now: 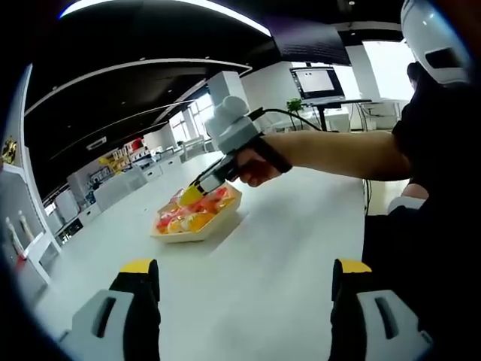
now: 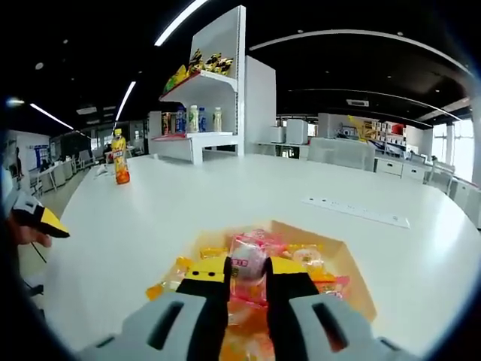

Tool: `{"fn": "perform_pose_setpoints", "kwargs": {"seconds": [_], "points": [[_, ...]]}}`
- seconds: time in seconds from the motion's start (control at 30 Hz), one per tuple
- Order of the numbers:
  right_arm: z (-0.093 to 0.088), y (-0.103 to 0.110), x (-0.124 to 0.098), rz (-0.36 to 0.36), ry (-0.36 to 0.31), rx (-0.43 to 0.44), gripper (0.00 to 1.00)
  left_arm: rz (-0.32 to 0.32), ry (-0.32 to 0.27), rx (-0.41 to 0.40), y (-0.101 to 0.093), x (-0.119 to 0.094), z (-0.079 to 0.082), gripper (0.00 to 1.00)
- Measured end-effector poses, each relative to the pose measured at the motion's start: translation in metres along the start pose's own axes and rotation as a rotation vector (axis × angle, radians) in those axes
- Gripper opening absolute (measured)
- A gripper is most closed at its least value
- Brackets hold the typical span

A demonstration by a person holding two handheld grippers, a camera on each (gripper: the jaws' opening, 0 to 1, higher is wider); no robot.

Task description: Pick up the marshmallows scattered on the table and place them into the bowl on the table

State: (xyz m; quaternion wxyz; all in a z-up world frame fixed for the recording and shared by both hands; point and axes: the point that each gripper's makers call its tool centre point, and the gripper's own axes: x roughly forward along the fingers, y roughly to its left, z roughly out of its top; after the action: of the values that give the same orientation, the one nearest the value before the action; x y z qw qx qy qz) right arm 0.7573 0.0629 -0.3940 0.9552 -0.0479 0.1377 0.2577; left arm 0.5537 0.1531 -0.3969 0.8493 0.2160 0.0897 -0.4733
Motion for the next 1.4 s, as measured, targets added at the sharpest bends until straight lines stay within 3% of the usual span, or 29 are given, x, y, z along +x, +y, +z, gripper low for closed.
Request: {"fn": "perform_pose_setpoints", "kwargs": {"seconds": [0.37, 1.4], "points": [[0.0036, 0.0002, -0.0021, -0.001, -0.011, -0.002, 0.17, 0.003, -0.002, 0.004, 0.0005, -0.0014, 0.0009, 0.95], [0.0064, -0.0013, -0.0061, -0.004, -0.024, -0.032, 0.43, 0.005, -0.004, 0.009, -0.0012, -0.0034, 0.002, 0.95]]}}
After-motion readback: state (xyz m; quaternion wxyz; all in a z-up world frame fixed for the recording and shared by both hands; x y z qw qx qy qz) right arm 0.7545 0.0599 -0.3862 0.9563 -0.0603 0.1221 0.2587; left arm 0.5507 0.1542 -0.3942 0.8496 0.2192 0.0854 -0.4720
